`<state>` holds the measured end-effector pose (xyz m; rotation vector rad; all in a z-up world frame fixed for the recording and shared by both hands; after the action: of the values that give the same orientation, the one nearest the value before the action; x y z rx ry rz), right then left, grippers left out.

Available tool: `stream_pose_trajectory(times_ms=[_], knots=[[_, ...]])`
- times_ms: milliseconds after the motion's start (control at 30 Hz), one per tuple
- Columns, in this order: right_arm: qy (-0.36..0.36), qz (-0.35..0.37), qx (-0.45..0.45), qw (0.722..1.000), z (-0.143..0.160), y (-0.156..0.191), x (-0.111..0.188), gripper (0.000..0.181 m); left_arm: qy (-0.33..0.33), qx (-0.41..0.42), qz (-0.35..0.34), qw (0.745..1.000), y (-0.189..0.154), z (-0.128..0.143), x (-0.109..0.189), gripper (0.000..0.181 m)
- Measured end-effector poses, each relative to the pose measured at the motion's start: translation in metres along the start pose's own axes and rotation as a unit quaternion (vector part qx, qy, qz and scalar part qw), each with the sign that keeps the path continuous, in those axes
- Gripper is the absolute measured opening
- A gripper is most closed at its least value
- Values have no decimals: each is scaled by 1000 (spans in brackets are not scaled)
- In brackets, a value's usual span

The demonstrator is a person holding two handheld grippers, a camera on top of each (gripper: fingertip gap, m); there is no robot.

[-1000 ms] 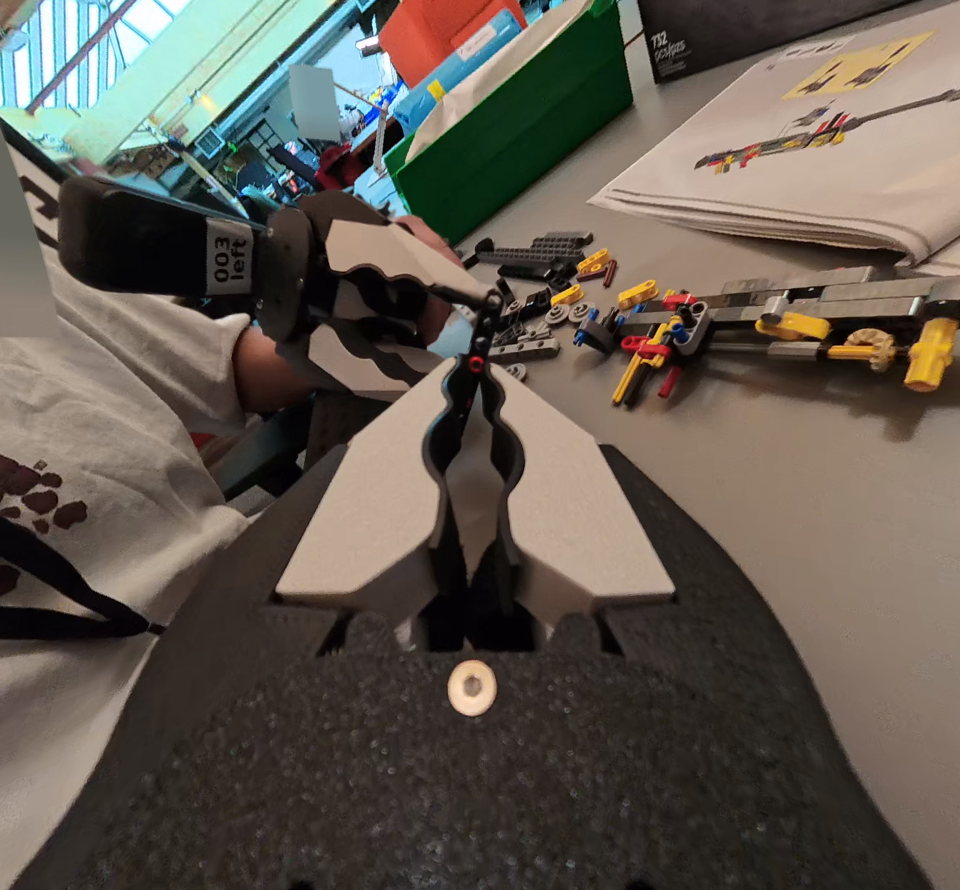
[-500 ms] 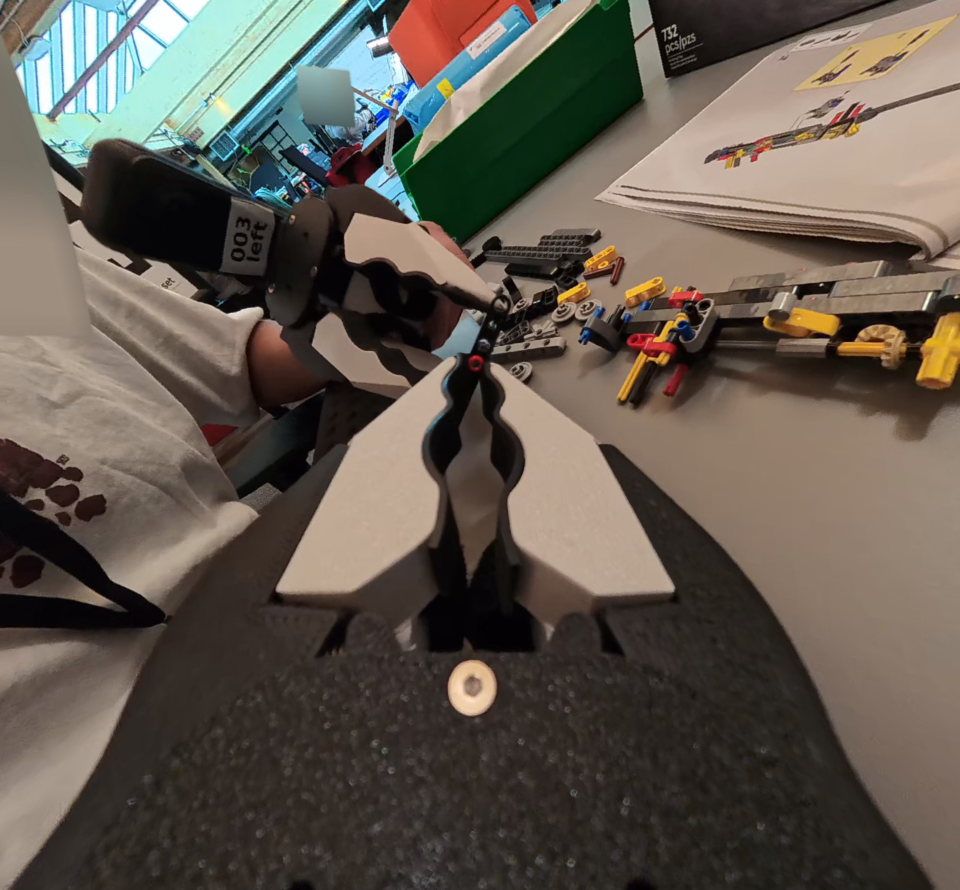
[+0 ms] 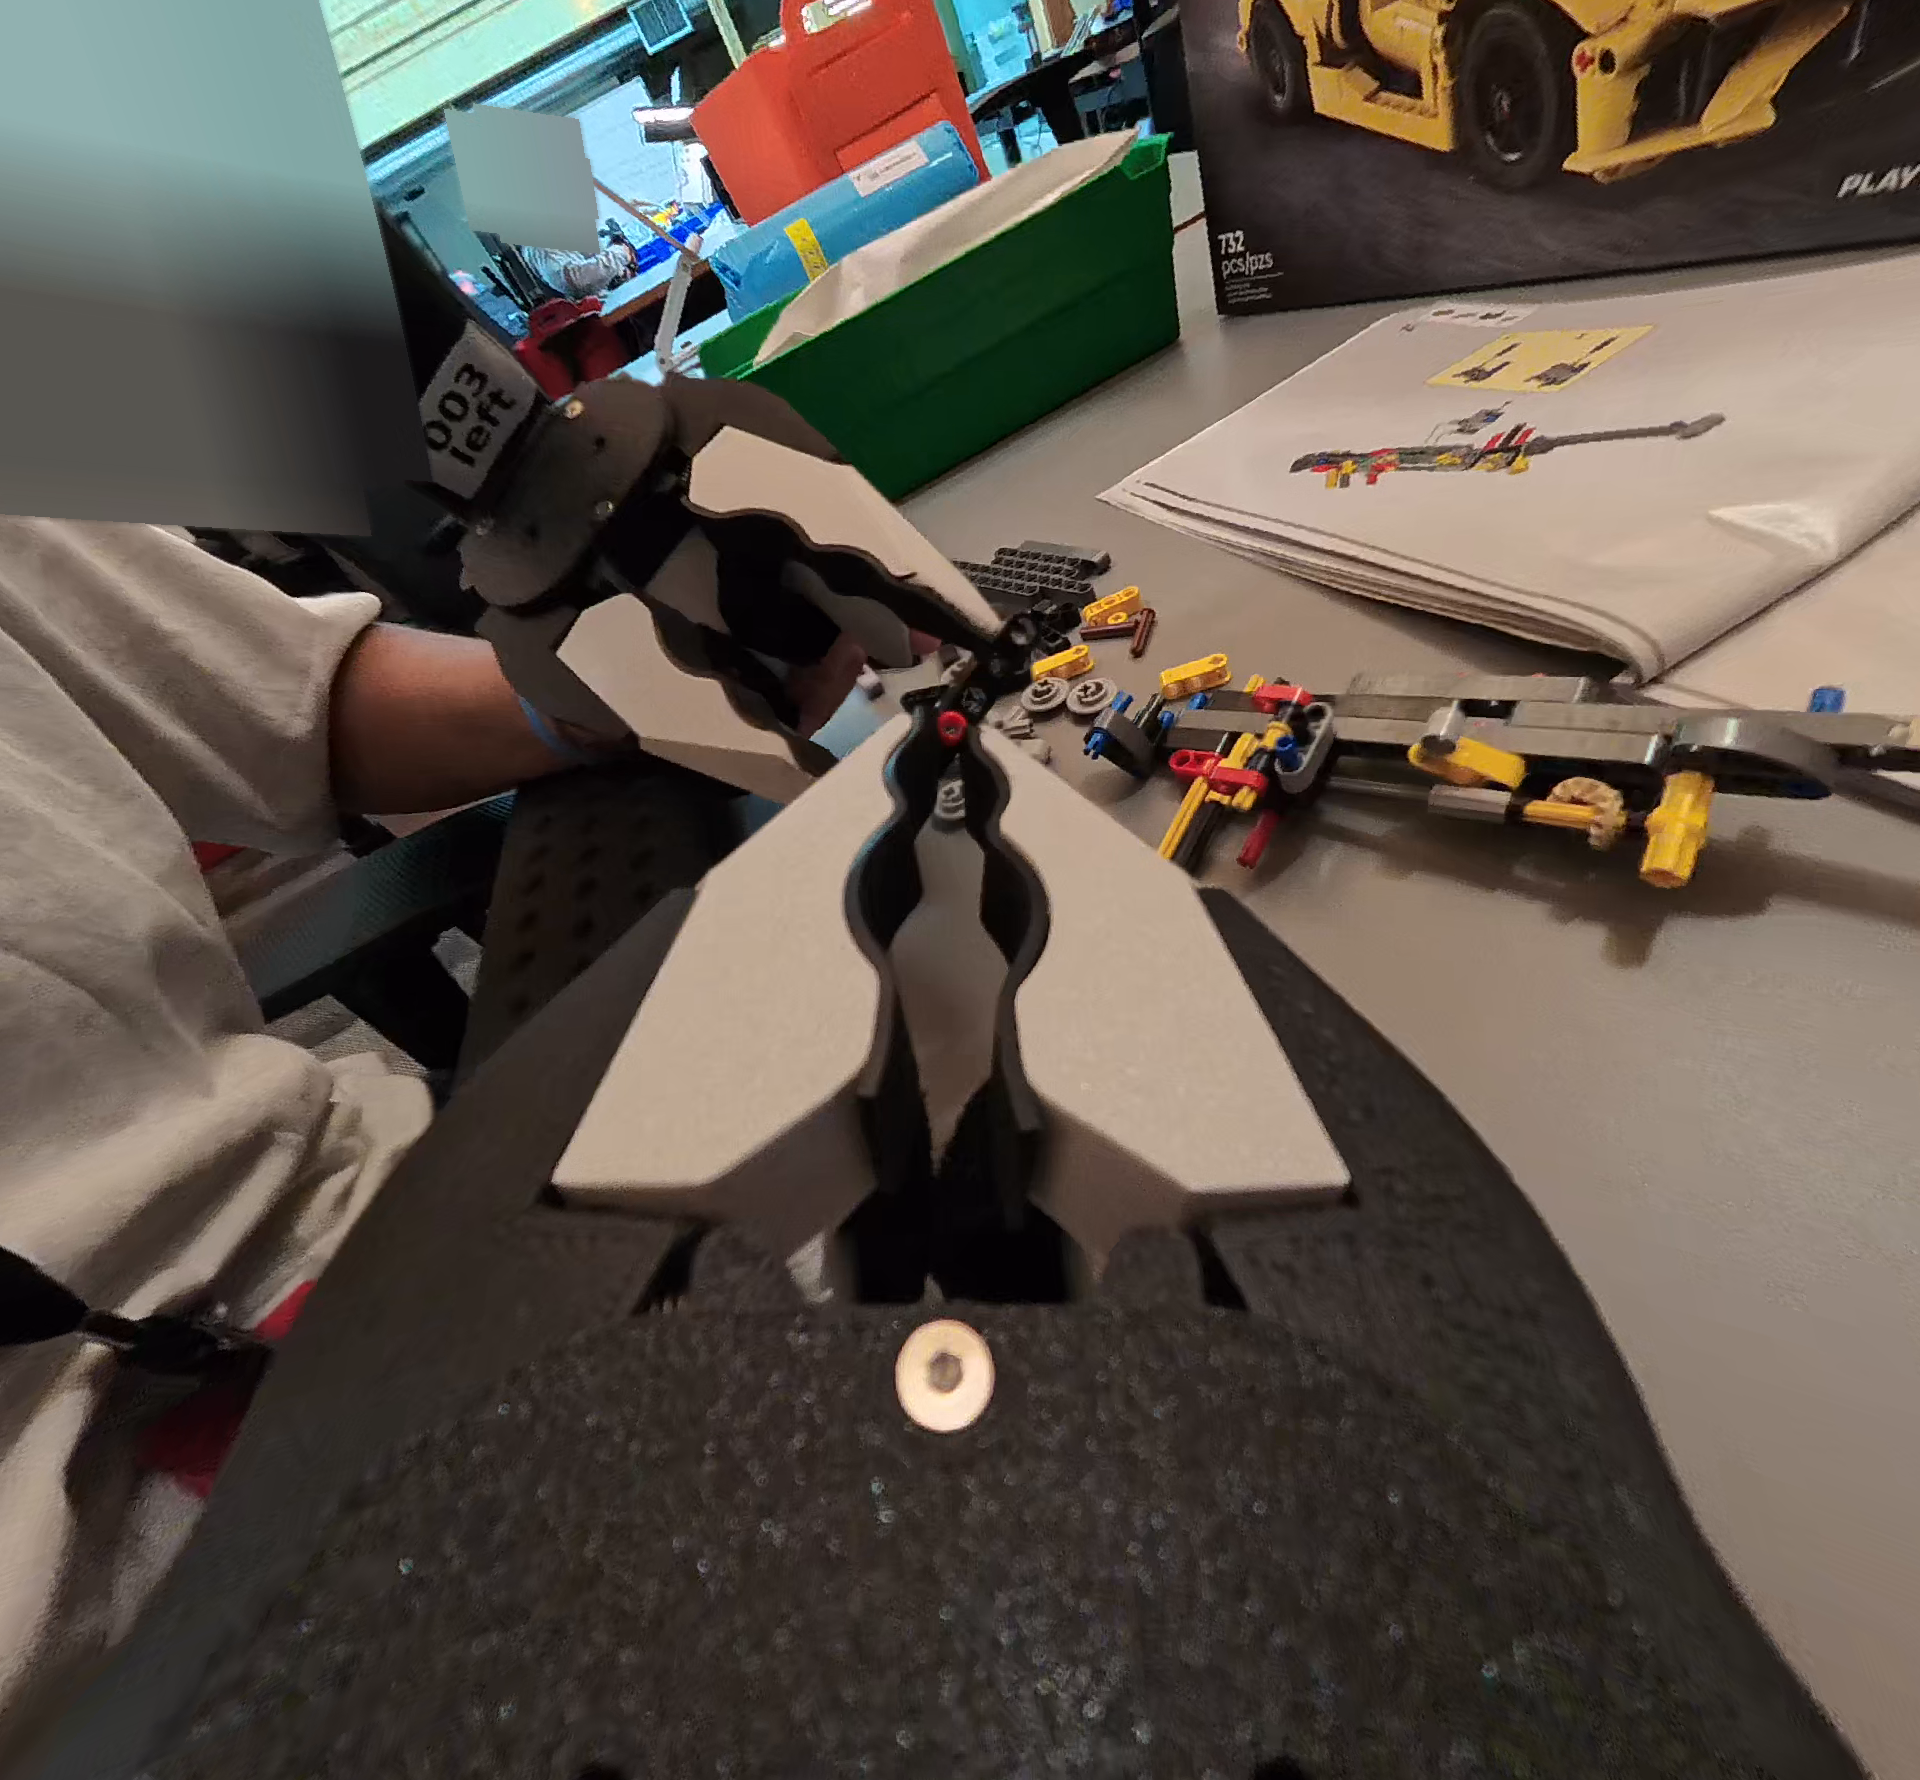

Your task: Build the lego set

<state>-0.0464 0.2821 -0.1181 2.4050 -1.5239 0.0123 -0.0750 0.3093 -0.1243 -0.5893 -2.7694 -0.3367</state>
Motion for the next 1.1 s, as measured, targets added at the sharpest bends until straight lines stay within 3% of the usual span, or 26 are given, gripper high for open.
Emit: stream_pose_trajectory(times_ms=[133, 333, 700, 1100], knots=[[2, 23, 42, 999, -1, 0, -1, 3, -3, 16, 7, 1000, 1, 0, 1, 38], [-10, 13, 24, 1000, -3, 0, 0, 3, -19, 75, 39, 996, 2, -4, 2, 38], [3, -18, -12, 1000, 2, 3, -1, 3, 1, -18, 1, 1000, -2, 0, 2, 38], [-28, -11, -1, 1000, -7, 4, 2, 3, -30, 119, 72, 990, -1, -7, 3, 38]])
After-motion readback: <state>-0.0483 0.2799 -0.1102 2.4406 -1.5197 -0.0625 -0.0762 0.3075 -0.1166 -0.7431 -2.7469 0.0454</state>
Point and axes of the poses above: each gripper's, where its closed fingertips meet, x back along the fingers, z out of its underside, y = z × x across the jaws, the point moved 2 cm from there along x, back along the fingers, and after that the axes turned 8 degrees about x, right-handed, at the moved point
